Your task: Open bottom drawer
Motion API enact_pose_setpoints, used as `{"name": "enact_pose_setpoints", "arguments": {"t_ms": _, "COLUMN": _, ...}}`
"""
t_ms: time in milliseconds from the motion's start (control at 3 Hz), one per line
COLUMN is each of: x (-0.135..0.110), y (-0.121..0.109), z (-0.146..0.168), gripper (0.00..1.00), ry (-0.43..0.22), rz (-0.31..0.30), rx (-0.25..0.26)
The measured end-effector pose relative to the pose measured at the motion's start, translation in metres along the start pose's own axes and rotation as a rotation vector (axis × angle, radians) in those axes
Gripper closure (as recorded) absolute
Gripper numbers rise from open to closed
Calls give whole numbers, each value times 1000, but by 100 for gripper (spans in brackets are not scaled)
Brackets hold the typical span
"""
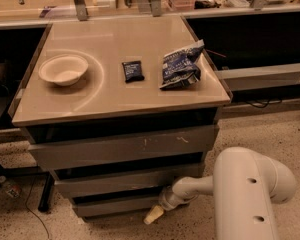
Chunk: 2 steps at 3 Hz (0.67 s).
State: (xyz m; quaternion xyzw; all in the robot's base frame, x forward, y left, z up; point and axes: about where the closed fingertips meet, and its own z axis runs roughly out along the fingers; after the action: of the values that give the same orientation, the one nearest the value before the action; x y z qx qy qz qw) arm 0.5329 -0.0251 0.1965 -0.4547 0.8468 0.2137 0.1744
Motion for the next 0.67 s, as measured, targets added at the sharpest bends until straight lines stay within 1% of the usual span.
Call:
{"name": "enact_pose_setpoints", "arguments": {"t_ms": 333, "x": 1, "y": 11, "z": 7, "gripper": 0, "ry": 11, "rz": -5, "rx": -33}}
{"name": "enact_pose_setpoints", "arguments": {"t_ms": 667, "x": 3, "y": 31, "z": -1, "gripper": 0, "ry": 10, "rz": -11, "rx": -79}}
